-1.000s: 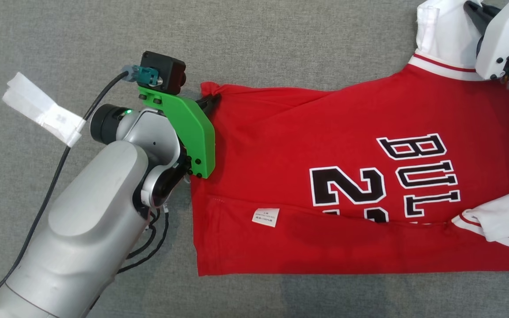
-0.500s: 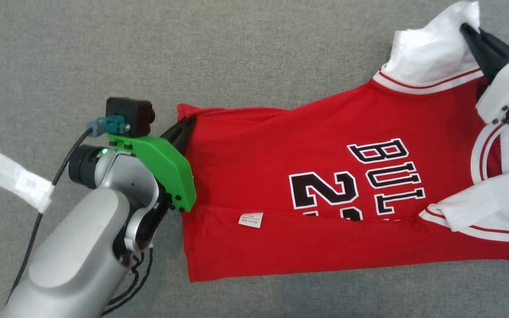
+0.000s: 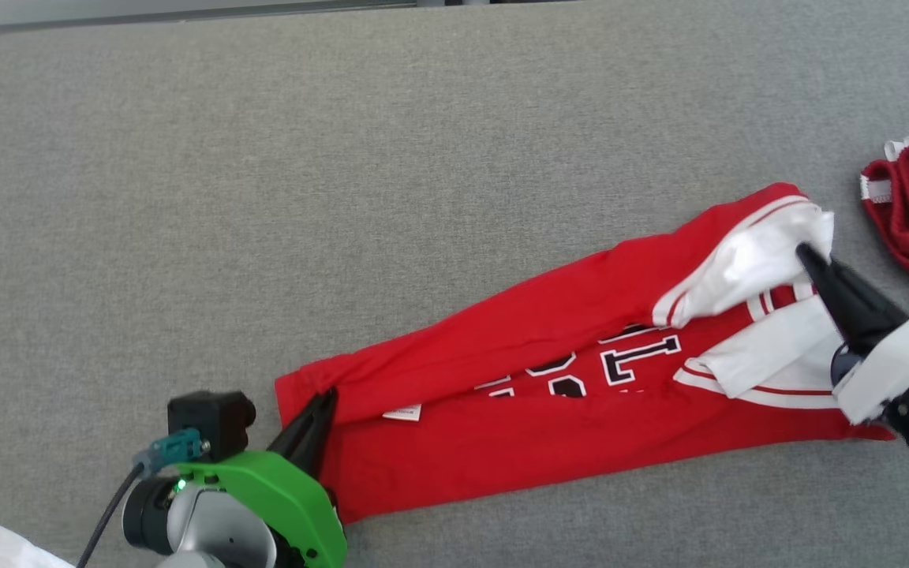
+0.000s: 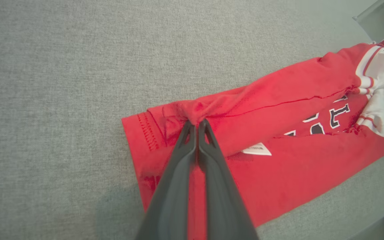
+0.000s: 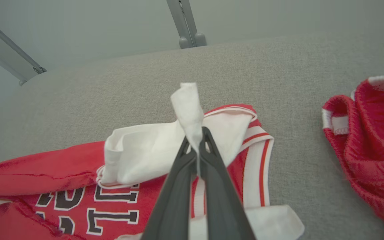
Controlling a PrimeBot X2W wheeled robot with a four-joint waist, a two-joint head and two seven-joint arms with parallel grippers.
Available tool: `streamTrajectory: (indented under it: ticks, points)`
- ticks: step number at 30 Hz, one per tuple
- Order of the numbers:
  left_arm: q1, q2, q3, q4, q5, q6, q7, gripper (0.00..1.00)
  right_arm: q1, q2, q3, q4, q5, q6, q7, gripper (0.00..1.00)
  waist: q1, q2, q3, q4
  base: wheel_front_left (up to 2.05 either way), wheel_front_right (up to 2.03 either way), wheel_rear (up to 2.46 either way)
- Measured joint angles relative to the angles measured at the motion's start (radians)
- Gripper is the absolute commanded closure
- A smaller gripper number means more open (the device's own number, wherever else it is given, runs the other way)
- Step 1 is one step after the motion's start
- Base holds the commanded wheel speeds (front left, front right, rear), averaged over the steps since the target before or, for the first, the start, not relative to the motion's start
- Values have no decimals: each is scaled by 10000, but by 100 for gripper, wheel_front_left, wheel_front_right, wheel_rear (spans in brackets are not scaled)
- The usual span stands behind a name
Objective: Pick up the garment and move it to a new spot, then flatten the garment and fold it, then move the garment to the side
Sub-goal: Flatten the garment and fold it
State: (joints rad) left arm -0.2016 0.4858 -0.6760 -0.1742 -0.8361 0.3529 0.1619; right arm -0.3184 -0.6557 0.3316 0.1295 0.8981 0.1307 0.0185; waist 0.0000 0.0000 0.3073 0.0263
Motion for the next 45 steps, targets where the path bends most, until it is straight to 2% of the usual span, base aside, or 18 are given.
streamTrajectory:
  ticks: [7, 15, 16, 17, 18, 19, 20, 25, 29, 33, 38, 42, 43, 45]
  points:
    - [695, 230, 190, 71, -272, 167, -226, 100, 981, 761, -98, 13, -546, 0, -31, 100, 0, 0, -247, -444, 0, 0, 0]
    - [757, 372, 332, -165, -408, 249, -163, 100, 1088, 924, -330, -167, -805, 0, -19, 100, 0, 0, -394, -658, 0, 0, 0]
    - [806, 374, 339, -163, -414, 267, -146, 100, 1124, 928, -316, -174, -876, 0, 61, 86, 0, 0, -397, -675, 0, 0, 0]
    - [879, 374, 339, -128, -435, 293, -140, 100, 1169, 911, -267, -173, -982, 0, 134, 51, 0, 0, -394, -687, 0, 0, 0]
    - [939, 372, 328, -61, -445, 341, -136, 78, 1231, 865, -188, -171, -1137, 0, 192, 0, 0, 0, -387, -694, 0, 0, 0]
    - [997, 368, 303, 13, -476, 343, -134, 51, 1282, 826, -146, -140, -1273, 0, 257, 0, 0, 0, -382, -699, 0, 0, 0]
    - [1028, 359, 290, 81, -481, 345, -134, 0, 1312, 794, -121, -117, -1323, 0, 337, 0, 0, 0, -381, -698, 0, 0, 0]
    - [1201, 320, 301, 148, -451, 466, -351, 0, 1688, 357, -416, -573, -790, 0, 1189, 0, 0, 0, -426, -663, 0, 0, 0]
    - [1567, 462, 754, -155, -178, 986, -1106, 0, 1902, -460, -1137, -1106, -263, -2, 2186, 0, 0, 0, -451, -731, 0, 0, 0]
    - [1787, 562, 1216, -677, 435, 1555, -2123, 0, 1452, -460, -1632, -1183, -38, -2, 3012, 0, 0, 0, -380, -774, 0, 0, 0]
    - [1705, 606, 1244, -629, 1227, 1678, -2974, 0, 560, 15, -1490, -46, -499, 0, 3910, 0, 0, 0, -238, -580, 0, 0, 0]
    - [1535, 267, 1164, -307, 1327, 1590, -3329, 0, -85, 610, -1302, 1342, -570, 6, 4259, 0, 0, 0, -136, -295, 0, 0, 0]
    - [1474, 165, 1124, -113, 1327, 1511, -3430, 0, -224, 665, -1264, 2006, -639, 2, 4305, 0, 0, 0, -111, -127, 0, 0, 0]
    - [1465, 46, 1122, 61, 1296, 1429, -3503, 0, -311, 648, -1145, 2474, -869, 2, 4282, 0, 0, 0, -102, 52, 0, 0, 0]
